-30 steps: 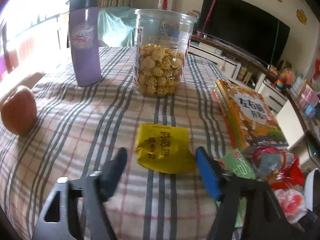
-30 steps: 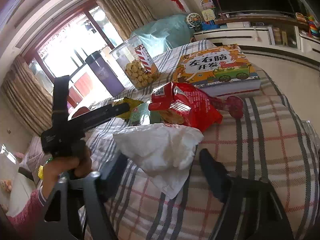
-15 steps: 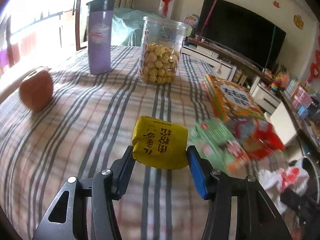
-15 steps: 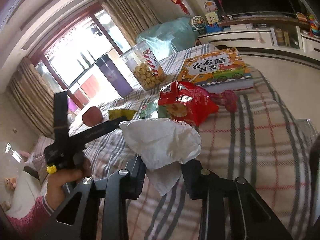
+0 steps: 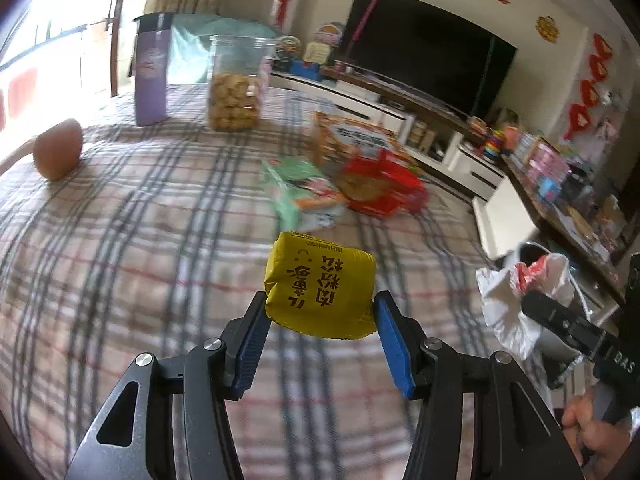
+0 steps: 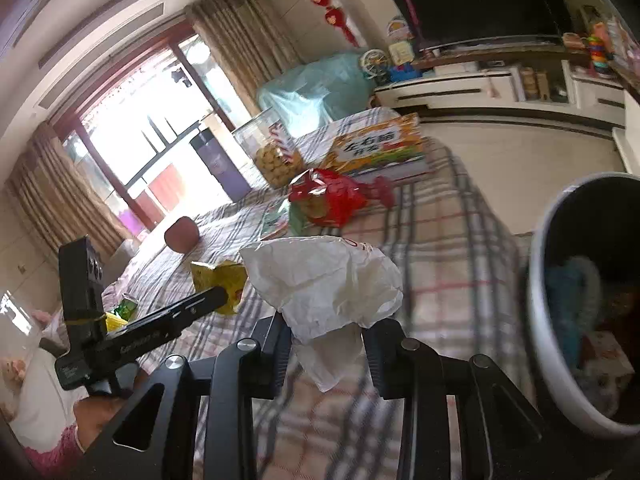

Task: Collect trash
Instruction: 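Carry the yellow packet and white plastic bag with both tools over the bin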

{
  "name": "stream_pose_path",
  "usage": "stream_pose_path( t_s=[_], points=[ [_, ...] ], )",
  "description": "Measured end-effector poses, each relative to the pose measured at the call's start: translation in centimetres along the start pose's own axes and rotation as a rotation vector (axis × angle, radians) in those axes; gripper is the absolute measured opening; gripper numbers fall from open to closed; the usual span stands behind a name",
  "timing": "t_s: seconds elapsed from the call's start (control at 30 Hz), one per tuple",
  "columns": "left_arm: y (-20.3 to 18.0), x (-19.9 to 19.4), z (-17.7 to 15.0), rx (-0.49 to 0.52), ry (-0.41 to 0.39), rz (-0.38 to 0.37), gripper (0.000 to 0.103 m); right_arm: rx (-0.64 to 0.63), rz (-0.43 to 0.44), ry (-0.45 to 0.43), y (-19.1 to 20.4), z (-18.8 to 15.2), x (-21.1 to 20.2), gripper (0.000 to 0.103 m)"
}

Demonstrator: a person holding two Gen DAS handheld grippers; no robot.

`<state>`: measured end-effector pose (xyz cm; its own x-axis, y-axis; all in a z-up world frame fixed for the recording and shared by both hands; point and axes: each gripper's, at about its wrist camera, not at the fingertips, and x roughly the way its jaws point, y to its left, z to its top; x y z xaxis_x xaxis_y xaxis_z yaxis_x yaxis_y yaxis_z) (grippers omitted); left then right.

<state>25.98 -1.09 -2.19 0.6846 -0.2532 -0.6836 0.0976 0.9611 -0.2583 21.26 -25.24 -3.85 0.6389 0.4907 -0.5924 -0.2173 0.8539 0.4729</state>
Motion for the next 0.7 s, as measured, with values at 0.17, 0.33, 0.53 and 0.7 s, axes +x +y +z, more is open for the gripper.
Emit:
stream_pose_path(
  t_s=[0.17, 0.33, 0.53, 0.7],
  points=[
    [-3.1, -1.0, -1.2, 0.032, 0.003, -0.055, 0.051, 0.023, -0.037, -0.033, -1.8, -0.4, -2.9, 0.033],
    [-6.3, -0.4, -1.8, 0.077, 0.023, -0.116, 0.051, 0.046, -0.081, -0.068, -3.6, -0.7, -5.6, 0.033],
    [-10.1, 0.0, -1.8, 0.149, 0.032, -0.171, 0.051, 0.076, -0.134, -0.095, -5.9, -0.9, -8.5, 0.033],
    [-11.8, 0.7, -1.6, 0.180, 0.035, -0.199, 0.051, 0.100, -0.177, -0.114, -7.6, -1.1, -10.1, 0.033]
  ],
)
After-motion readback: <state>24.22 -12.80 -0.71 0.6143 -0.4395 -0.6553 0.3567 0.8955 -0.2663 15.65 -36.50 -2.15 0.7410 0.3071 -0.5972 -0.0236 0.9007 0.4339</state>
